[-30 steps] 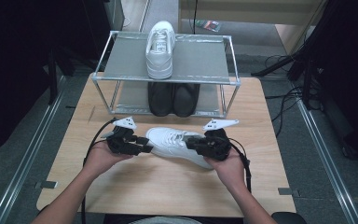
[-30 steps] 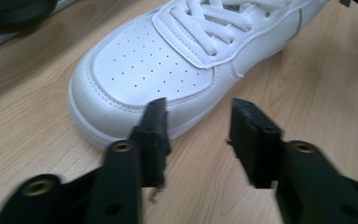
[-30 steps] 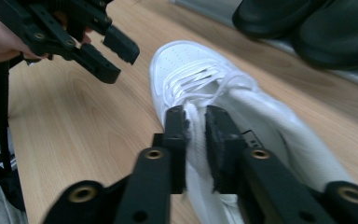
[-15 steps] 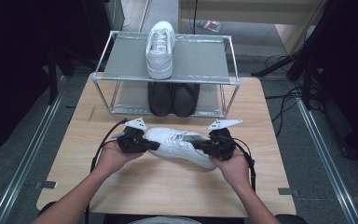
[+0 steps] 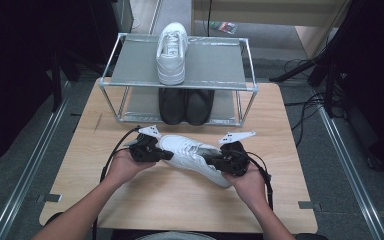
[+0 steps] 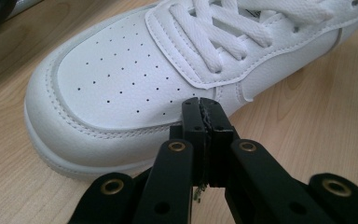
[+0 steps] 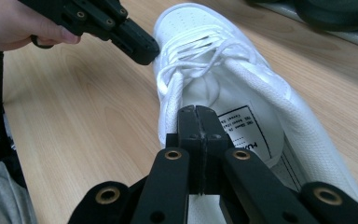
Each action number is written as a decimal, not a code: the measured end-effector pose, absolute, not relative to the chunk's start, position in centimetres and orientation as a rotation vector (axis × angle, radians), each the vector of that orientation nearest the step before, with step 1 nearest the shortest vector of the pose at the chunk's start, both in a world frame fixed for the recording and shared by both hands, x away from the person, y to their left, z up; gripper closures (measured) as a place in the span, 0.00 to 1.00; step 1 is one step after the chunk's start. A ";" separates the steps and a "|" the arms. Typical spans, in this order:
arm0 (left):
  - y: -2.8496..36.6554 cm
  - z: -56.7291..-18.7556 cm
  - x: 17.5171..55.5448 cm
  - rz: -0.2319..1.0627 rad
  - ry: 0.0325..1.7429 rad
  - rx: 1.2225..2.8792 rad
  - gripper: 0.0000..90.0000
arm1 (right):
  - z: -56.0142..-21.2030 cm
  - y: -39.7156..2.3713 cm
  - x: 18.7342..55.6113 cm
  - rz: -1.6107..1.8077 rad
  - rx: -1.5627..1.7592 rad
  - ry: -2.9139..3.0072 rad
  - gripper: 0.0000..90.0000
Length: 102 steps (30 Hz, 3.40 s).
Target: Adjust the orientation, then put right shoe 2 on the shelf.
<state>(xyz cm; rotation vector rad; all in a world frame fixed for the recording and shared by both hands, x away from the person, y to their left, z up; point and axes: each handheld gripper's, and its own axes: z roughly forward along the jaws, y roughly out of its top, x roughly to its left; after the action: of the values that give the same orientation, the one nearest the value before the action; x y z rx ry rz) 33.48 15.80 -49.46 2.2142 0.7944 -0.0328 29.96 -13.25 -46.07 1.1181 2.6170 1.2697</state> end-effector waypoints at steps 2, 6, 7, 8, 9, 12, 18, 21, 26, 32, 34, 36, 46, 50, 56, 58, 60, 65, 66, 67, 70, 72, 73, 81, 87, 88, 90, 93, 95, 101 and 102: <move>15.7 -49.4 33.5 -0.032 0.795 2.221 1.00 | -46.1 -13.3 29.9 1.263 1.103 2.614 1.00; 15.7 -49.4 33.8 -0.024 0.791 2.223 1.00 | -45.8 -13.6 29.9 1.253 1.075 2.626 1.00; 15.7 -49.4 33.8 -0.029 0.794 2.220 1.00 | -45.8 -13.8 30.0 1.263 1.063 2.635 1.00; 15.7 -49.5 33.9 -0.028 0.796 2.216 1.00 | -45.9 -13.8 30.0 1.267 1.067 2.642 1.00; 15.6 -49.5 33.9 -0.026 0.799 2.214 1.00 | -46.0 -13.8 29.9 1.265 1.068 2.645 1.00; 15.6 -49.6 34.3 -0.030 0.803 2.200 1.00 | -46.0 -13.4 29.7 1.258 1.053 2.655 1.00; 14.9 -49.9 35.0 -0.004 0.812 2.199 0.99 | -46.4 -11.5 28.7 1.207 0.979 2.726 1.00; 14.5 -50.0 35.2 -0.012 0.810 2.202 0.99 | -46.6 -11.0 28.5 1.205 0.945 2.739 1.00; 14.8 -49.4 34.8 -0.033 0.791 2.186 0.99 | -46.2 -11.7 28.8 1.236 0.964 2.717 1.00; 14.9 -48.6 33.4 -0.055 0.773 2.156 0.99 | -45.0 -13.5 28.8 1.320 0.976 2.658 1.00; 14.6 -48.6 33.0 -0.053 0.756 2.166 0.99 | -44.7 -14.0 28.8 1.334 0.976 2.634 1.00; 14.3 -48.5 32.6 -0.060 0.748 2.174 0.98 | -44.5 -14.6 28.7 1.339 0.989 2.600 1.00; 12.8 -49.1 32.3 -0.068 0.718 2.209 0.98 | -46.7 -15.6 30.0 1.251 1.183 2.582 1.00; 12.6 -49.2 32.5 -0.070 0.711 2.212 0.98 | -46.7 -15.6 30.0 1.255 1.196 2.571 1.00; 12.6 -49.2 32.9 -0.064 0.715 2.191 0.99 | -46.7 -15.4 29.9 1.240 1.195 2.553 1.00; 12.5 -49.3 33.0 -0.059 0.721 2.183 0.99 | -46.7 -15.4 29.9 1.240 1.202 2.550 1.00; 12.2 -49.2 33.2 -0.045 0.715 2.186 0.99 | -46.8 -15.4 29.9 1.238 1.203 2.546 1.00; 12.2 -49.2 33.4 -0.045 0.713 2.190 0.99 | -46.8 -15.5 30.0 1.233 1.200 2.540 1.00; 12.1 -49.2 33.4 -0.048 0.714 2.188 0.99 | -46.9 -15.5 30.0 1.232 1.201 2.539 1.00; 12.0 -49.2 33.4 -0.050 0.711 2.192 0.99 | -46.9 -15.4 30.0 1.231 1.207 2.538 1.00; 12.0 -49.2 33.5 -0.049 0.709 2.191 0.99 | -47.0 -15.5 30.2 1.228 1.211 2.539 1.00; 12.2 -49.1 33.6 -0.047 0.710 2.200 0.98 | -47.0 -15.5 30.2 1.226 1.218 2.531 0.99; 12.2 -49.0 33.6 -0.057 0.715 2.197 0.97 | -47.0 -15.6 30.2 1.228 1.216 2.525 0.98; 13.4 -47.9 33.1 -0.092 0.713 2.173 0.88 | -46.0 -16.0 29.3 1.295 1.202 2.449 0.81; 14.2 -47.5 32.9 -0.101 0.732 2.180 0.72 | -45.9 -16.0 28.0 1.333 1.235 2.373 0.70; 14.4 -47.6 33.0 -0.104 0.734 2.182 0.71 | -45.8 -15.9 27.8 1.331 1.235 2.366 0.69; 14.7 -47.7 33.1 -0.108 0.751 2.181 0.69 | -45.6 -15.7 27.5 1.343 1.231 2.344 0.68; 15.1 -47.8 33.2 -0.091 0.755 2.191 0.66 | -45.6 -15.5 27.0 1.372 1.234 2.320 0.67; 15.3 -47.8 33.2 -0.080 0.763 2.188 0.64 | -45.5 -15.3 26.6 1.393 1.241 2.314 0.66; 16.1 -47.6 33.1 -0.060 0.775 2.168 0.63 | -45.7 -14.3 26.2 1.375 1.205 2.314 0.64; 16.2 -47.6 33.1 -0.063 0.779 2.162 0.62 | -45.9 -14.3 26.3 1.368 1.212 2.322 0.64</move>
<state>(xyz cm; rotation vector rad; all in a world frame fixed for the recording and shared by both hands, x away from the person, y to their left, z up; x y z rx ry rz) 33.09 16.16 -47.61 2.1621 0.7791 -0.0625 26.29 -14.27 -45.90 1.2117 2.3217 1.3680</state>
